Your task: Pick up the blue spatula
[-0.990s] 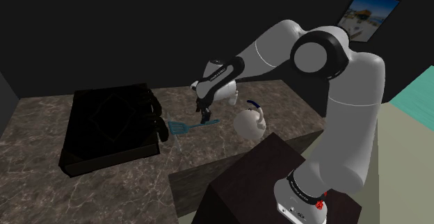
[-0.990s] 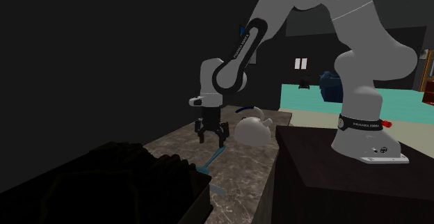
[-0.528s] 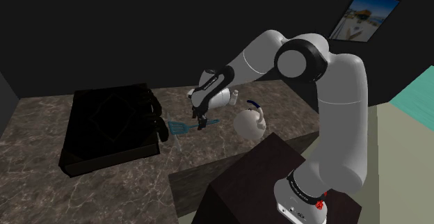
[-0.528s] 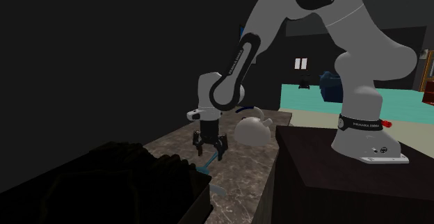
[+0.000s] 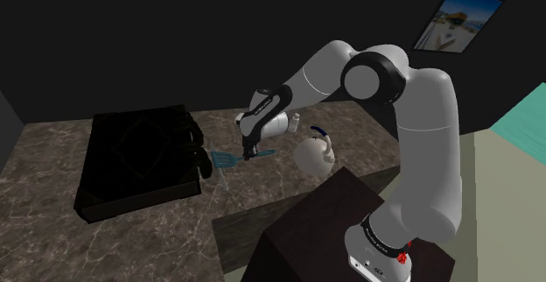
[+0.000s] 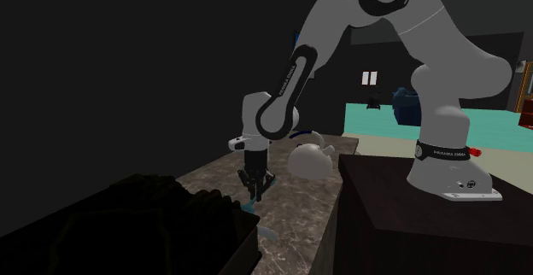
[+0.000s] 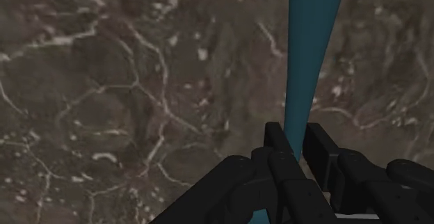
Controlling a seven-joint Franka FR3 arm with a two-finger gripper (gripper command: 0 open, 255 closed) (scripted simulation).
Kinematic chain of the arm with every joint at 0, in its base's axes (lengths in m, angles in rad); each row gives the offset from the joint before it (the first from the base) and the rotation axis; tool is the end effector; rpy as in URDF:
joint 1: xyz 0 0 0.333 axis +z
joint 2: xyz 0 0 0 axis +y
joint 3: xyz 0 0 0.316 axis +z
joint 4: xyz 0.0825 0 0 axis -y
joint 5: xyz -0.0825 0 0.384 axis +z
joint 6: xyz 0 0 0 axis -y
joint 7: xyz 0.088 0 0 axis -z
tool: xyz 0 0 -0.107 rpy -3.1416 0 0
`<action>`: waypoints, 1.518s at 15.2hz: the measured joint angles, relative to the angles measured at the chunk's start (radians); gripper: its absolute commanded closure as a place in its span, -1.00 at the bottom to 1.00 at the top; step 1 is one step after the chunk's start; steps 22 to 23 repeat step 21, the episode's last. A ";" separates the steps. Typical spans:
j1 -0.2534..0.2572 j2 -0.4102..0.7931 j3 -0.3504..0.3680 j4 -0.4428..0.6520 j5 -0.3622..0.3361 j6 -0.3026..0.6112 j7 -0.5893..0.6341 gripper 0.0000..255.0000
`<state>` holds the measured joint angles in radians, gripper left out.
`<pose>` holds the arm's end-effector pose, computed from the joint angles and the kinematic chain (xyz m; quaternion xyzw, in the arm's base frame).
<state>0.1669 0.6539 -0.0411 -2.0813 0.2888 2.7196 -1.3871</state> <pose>0.5673 0.0604 0.1051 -0.8081 -0.5872 -0.0220 0.0404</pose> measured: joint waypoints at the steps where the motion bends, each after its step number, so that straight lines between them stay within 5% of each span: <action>1: 0.000 0.000 0.000 0.000 0.000 0.000 -0.001 1.00; 23: 0.030 -0.182 -0.037 -0.063 -0.040 -0.129 0.041 1.00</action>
